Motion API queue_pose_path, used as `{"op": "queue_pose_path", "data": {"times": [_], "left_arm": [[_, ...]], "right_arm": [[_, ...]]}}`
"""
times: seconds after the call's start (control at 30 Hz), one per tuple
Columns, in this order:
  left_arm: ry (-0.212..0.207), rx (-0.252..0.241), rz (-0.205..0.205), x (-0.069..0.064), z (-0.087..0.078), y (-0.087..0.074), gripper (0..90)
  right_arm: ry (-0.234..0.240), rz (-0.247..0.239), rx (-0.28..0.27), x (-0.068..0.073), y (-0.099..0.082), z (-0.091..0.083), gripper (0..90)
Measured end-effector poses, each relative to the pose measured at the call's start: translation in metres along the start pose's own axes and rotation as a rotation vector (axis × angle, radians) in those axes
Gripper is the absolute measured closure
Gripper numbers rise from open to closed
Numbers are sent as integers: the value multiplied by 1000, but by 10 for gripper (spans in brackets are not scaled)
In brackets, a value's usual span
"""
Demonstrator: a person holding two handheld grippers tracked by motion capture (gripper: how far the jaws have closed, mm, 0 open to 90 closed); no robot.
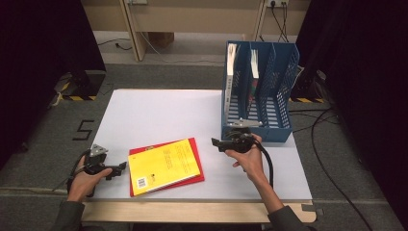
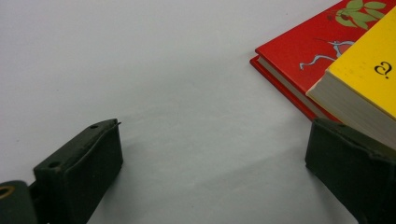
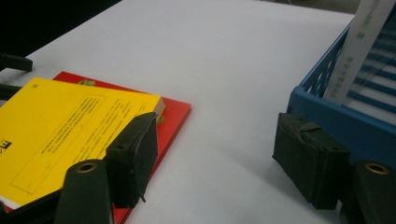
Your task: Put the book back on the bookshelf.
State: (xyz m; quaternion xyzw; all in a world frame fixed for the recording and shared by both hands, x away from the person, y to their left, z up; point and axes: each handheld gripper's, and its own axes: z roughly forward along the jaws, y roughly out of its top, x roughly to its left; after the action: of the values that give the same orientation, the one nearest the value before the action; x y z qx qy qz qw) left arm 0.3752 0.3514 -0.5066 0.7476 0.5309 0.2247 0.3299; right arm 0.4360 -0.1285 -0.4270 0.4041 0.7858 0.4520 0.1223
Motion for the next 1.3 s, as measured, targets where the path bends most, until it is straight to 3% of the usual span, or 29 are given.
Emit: {"op": "queue_pose_path", "data": {"times": [0.27,0.4,0.43,0.6,0.7,0.77,0.9,0.97,1.23,1.3], "left_arm": [[-17,12,8,0,-4,-1,49],[-38,14,6,0,-10,2,173],[-44,15,7,-1,-10,2,139],[-69,25,48,-6,-18,6,149],[-72,11,42,-7,-23,9,148],[-92,18,60,-9,-25,10,148],[-118,35,96,-19,-22,11,148],[-108,38,110,-22,-21,11,142],[-95,48,103,-27,-23,13,160],[-129,39,83,-29,-21,14,208]], "right_arm": [[60,19,39,11,-16,8,268],[75,26,59,15,-23,13,242],[77,27,67,16,-25,14,239],[97,29,85,20,-30,17,213],[95,26,89,21,-32,17,212],[103,29,91,22,-33,16,210],[108,20,98,24,-34,17,206],[109,22,105,24,-34,18,205],[112,13,114,25,-35,22,211],[115,14,121,26,-35,23,213]]}}
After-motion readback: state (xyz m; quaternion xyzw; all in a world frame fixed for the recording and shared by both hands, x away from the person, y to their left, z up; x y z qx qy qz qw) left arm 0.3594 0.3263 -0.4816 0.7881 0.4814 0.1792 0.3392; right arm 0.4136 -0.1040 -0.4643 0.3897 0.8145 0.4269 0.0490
